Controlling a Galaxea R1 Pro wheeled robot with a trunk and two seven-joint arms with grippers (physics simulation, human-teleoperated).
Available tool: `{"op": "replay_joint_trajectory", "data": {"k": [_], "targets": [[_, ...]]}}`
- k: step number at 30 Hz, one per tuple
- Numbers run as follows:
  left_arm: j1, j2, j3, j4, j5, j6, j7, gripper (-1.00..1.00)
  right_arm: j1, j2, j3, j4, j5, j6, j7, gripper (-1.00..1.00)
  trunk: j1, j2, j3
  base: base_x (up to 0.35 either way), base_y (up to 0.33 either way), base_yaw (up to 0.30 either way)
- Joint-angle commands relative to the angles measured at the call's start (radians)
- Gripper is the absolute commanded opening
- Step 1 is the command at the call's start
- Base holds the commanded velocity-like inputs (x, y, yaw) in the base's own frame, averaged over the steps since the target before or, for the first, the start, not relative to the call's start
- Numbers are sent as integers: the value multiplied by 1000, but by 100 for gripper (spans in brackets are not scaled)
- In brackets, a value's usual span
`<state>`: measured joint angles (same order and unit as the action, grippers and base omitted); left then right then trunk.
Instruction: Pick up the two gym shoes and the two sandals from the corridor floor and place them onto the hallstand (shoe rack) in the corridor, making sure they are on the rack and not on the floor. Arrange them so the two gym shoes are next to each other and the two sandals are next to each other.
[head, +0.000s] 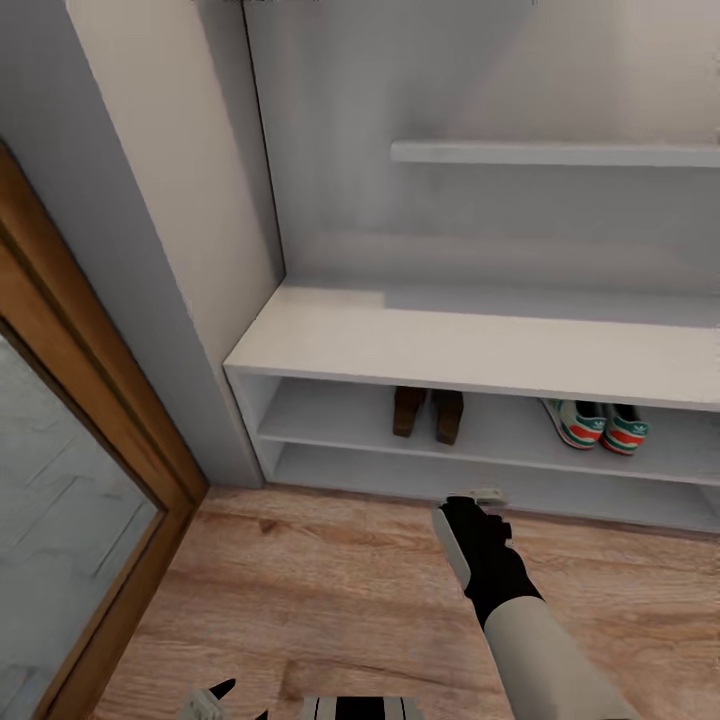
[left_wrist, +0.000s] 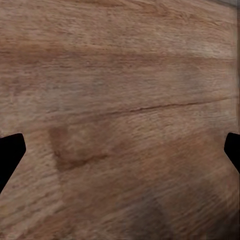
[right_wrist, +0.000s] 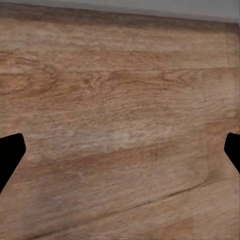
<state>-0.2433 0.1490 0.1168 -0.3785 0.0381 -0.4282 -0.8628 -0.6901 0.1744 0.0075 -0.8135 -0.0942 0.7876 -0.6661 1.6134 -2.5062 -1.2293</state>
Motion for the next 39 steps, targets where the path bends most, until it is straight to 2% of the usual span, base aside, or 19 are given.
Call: {"op": "replay_joint_trajectory", "data": {"k": [1,8,10,20,21,23,24,29,34,39], "targets": [[-1,0,3,1,3,0,-7,100,0,0,1,3,-10,-1,-8,100,-1,0,-1,-338,0,0],[-1,0,4,1,3,0,-6,100,0,0,2,32,-10,-45,-7,100,-1,0,-1,-338,0,0],[-1,0,5,1,3,1,-6,100,0,0,2,79,-10,-87,-6,100,-1,0,-1,-338,0,0],[-1,1,6,1,2,2,-3,100,0,0,2,182,-9,-214,-2,100,-1,0,-1,-309,0,0],[-1,3,6,2,1,1,-4,100,0,0,9,307,-9,-356,1,100,-1,0,-1,-27,0,0],[-1,4,6,2,1,1,-4,100,0,0,11,339,-9,-392,6,100,-1,0,-1,-19,0,0],[-1,4,6,3,0,2,-4,100,0,0,13,428,-8,-494,55,100,-1,0,-1,-4,0,0],[-1,4,6,3,0,1,-4,100,0,0,14,481,-6,-545,112,100,-1,0,-1,-2,0,0],[-1,5,6,4,-1,2,-4,100,0,0,14,519,-6,-566,151,100,-1,0,-1,0,0,0],[-1,5,6,5,-2,4,0,100,1,0,14,543,-4,-574,176,100,-3,1,19,0,0,0]]}}
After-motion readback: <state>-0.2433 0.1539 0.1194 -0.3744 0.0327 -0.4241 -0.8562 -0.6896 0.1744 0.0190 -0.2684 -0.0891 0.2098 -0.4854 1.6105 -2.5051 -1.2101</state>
